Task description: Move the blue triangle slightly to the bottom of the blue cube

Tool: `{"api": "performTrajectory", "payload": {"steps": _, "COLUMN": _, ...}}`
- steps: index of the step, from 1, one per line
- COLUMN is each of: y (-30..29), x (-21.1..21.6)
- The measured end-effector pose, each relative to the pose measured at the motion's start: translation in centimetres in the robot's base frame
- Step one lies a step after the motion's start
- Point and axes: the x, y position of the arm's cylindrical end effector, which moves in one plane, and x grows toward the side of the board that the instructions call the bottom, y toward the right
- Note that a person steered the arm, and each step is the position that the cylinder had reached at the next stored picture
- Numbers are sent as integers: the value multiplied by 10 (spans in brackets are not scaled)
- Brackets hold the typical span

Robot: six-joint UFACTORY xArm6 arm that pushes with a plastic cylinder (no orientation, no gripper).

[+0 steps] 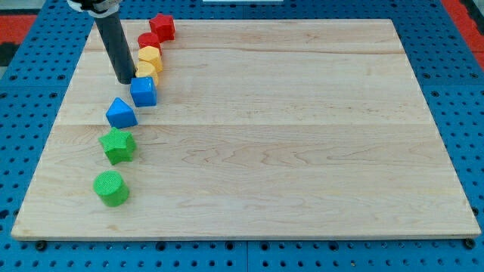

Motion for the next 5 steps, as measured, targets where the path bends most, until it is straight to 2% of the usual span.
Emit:
{"api": "performTrajectory", "payload": {"steps": 1, "y": -21, "x": 0}}
{"api": "performTrajectory", "payload": {"steps": 2, "y": -31, "x": 22}}
{"api": "performTrajectory", "payload": {"steps": 3, "y": -28, "x": 64}}
{"api": "performTrajectory", "payload": {"steps": 5, "y": -28, "x": 79}}
